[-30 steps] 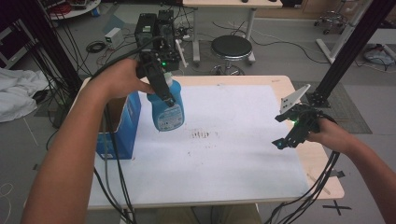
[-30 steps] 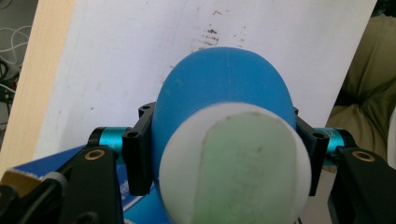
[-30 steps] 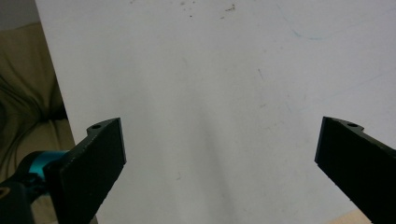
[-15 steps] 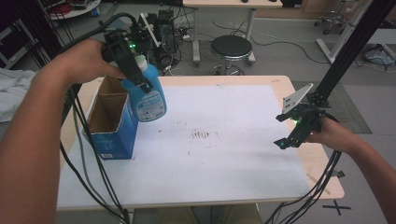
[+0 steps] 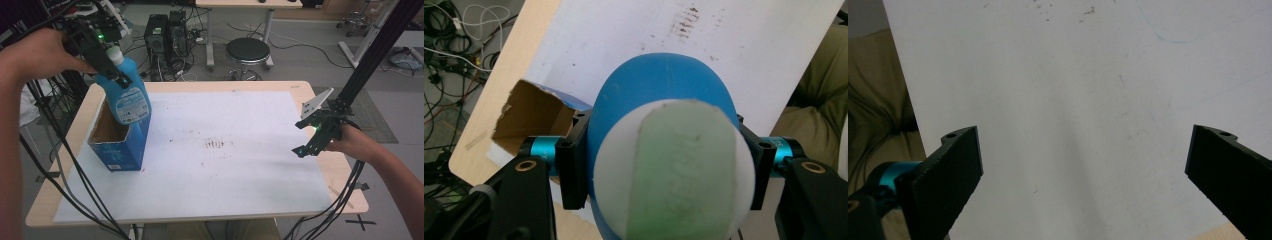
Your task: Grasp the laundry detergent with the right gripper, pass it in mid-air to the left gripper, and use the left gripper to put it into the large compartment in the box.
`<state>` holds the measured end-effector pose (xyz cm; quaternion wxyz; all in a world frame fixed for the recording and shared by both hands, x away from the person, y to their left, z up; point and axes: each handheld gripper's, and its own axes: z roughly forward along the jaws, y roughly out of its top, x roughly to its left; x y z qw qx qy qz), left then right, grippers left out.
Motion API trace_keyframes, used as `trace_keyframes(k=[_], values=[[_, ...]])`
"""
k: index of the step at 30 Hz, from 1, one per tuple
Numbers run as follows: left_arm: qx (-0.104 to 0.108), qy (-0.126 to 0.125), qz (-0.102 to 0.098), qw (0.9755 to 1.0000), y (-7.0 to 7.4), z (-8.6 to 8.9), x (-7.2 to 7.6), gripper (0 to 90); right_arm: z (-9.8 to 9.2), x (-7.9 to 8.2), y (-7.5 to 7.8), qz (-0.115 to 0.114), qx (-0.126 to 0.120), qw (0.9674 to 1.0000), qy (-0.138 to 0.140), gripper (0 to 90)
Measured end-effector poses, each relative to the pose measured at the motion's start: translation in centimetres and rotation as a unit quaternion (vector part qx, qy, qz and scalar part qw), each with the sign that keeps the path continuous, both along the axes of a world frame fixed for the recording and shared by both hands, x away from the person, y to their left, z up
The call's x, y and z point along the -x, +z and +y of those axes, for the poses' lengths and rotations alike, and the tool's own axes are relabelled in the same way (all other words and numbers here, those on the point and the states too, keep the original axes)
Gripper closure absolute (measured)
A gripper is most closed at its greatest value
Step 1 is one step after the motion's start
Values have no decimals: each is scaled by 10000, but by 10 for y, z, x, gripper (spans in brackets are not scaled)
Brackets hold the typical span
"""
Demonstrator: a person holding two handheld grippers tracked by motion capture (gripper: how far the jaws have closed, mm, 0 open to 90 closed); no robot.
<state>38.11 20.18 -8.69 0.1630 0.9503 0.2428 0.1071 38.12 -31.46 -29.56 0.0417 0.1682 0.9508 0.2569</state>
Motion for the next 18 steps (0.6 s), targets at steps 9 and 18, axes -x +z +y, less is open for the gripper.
trace_keyframes(k=[9,18], values=[[40,-15,-90,10000,1,27,2,381,-3,-1,0,-6,-20,10000,-82,9],[10,18,-166,9999,-4,46,-1,381,-5,-1,0,-3,-2,9999,-168,9]])
